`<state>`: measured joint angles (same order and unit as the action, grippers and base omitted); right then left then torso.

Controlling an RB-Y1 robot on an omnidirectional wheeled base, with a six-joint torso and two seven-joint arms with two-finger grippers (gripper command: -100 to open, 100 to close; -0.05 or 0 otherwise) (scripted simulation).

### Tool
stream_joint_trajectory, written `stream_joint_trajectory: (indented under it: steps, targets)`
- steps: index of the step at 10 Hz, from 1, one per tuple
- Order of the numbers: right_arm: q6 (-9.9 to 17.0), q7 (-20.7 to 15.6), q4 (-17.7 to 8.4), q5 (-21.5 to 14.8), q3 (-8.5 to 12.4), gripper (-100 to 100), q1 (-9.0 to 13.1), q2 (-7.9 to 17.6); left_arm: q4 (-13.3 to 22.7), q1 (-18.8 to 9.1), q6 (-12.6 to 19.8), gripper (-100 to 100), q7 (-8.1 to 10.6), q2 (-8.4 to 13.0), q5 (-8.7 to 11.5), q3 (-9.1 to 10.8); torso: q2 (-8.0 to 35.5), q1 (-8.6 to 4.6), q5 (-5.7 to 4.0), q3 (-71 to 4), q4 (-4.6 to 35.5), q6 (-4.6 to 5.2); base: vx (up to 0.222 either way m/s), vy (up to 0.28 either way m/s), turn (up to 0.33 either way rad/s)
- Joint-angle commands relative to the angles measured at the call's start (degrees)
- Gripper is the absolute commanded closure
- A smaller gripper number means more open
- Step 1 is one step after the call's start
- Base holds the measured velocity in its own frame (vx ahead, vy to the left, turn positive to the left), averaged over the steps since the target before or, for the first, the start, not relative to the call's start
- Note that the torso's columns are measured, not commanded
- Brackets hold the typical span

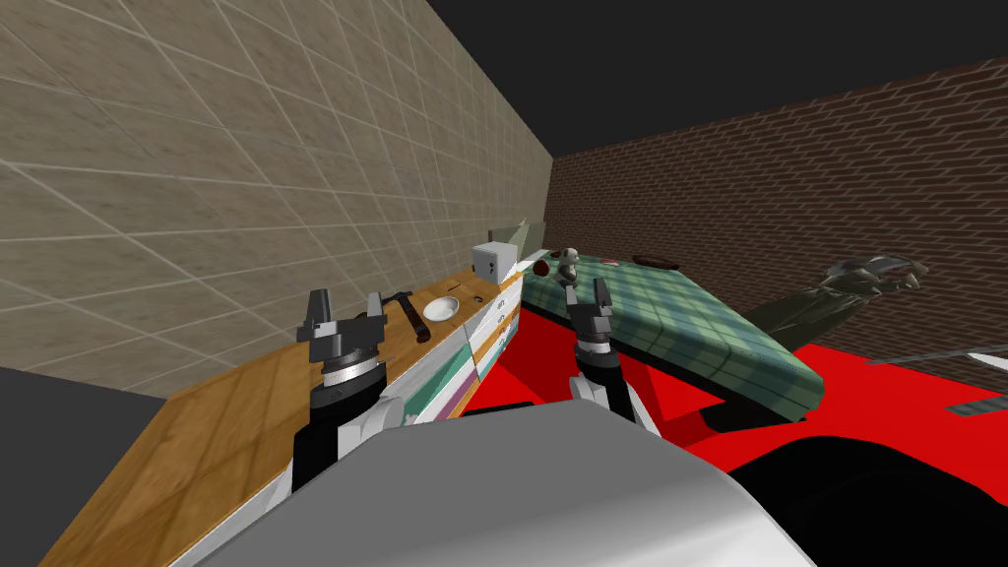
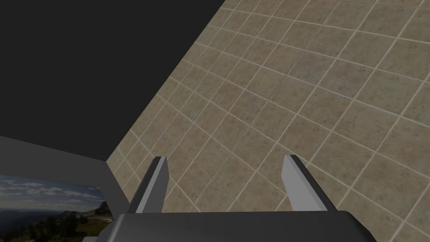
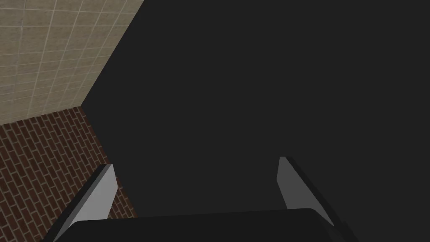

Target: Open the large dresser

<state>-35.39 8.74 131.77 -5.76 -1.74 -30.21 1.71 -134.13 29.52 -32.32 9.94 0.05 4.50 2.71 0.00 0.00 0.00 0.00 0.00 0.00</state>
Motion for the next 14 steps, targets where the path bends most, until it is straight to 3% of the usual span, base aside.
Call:
stream_joint_trajectory:
  steps: [1, 9, 10, 11, 14]
  targets:
    - [0.0, 0.0, 0.0, 0.0, 0.0, 0, 0.0, 0.0, 0.0, 0.0, 0.0, 0, 0.0, 0.0, 0.0, 0.0, 2.32, 0.0, 0.0, -4.67, 2.35, 0.0, 0.0, 0.0, 0.0]
    - [-0.01, 0.0, 0.02, 0.0, 0.0, 0, 0.0, 0.0, -0.02, 0.0, -0.01, 0, 0.0, 0.0, 0.0, 0.0, 35.39, 0.0, 0.0, -70.73, 35.37, 0.0, 0.0, 0.0, 0.0]
    - [-0.01, 0.0, 0.02, 0.0, 0.0, 0, 0.0, 0.0, 0.67, -0.36, 0.06, -100, -0.2, 1.87, 0.22, 0.06, 39.62, 0.0, 0.0, -79.19, 39.6, 0.0, 0.013, -0.018, 0.021]
    - [0.0, 0.0, 0.0, 0.0, 0.0, 0, 0.0, 0.0, 1.34, -0.72, 0.13, -100, -0.4, 3.11, 0.43, 0.12, 41.52, -0.04, -0.01, -83.15, 41.48, 0.0, 0.027, -0.041, 0.039]
    - [0.0, 0.0, -0.01, 0.0, -0.01, 0, -0.01, -0.01, 4.36, -2.32, 0.41, -100, -1.3, 6.09, 1.41, 0.39, 42.16, -0.13, -0.04, -84.63, 42.23, 0.0, 0.055, -0.08, 0.047]
